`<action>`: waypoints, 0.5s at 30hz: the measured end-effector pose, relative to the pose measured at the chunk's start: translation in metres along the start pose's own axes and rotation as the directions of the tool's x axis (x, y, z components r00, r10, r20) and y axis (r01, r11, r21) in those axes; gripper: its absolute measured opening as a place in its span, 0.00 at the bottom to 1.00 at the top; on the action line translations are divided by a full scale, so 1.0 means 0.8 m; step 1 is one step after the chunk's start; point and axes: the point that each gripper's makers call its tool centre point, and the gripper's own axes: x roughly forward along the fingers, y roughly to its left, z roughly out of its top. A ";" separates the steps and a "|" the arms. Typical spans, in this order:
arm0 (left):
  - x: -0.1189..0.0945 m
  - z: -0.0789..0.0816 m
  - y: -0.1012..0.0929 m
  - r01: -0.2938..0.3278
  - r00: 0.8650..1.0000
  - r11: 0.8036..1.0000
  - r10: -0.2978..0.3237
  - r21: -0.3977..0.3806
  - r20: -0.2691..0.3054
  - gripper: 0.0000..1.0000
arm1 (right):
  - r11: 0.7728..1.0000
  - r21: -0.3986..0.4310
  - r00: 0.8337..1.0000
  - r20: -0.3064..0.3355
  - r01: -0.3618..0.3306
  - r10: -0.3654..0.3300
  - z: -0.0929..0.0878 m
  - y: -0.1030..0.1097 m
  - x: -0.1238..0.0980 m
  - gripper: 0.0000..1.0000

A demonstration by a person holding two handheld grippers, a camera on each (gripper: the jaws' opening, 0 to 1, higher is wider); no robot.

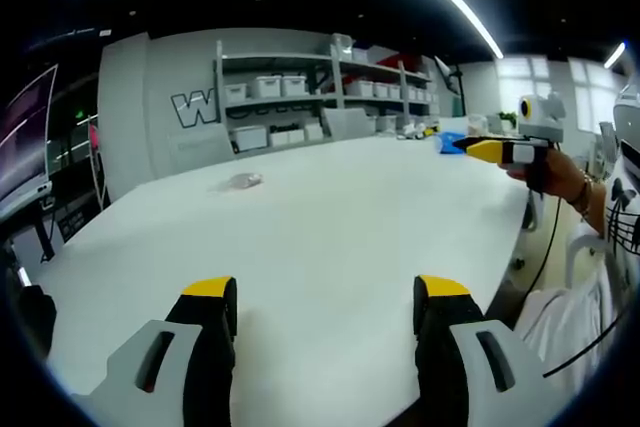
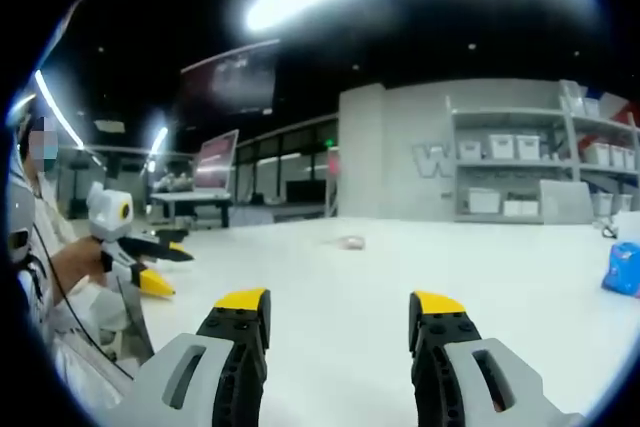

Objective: Open the resealable bag by pulling the two sides of the seal apart until the entire bag opening is separated and visibly accessible.

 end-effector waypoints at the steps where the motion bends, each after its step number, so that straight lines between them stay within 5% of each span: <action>1: 0.000 0.000 0.001 -0.002 1.000 1.000 0.002 0.000 0.000 0.71 | 1.000 0.000 1.000 -0.002 -0.001 0.001 -0.001 0.000 0.000 0.54; 15: -0.002 0.012 0.011 -0.020 1.000 1.000 0.020 0.012 0.020 0.71 | 1.000 -0.011 1.000 -0.009 0.003 -0.003 -0.001 -0.003 0.001 0.52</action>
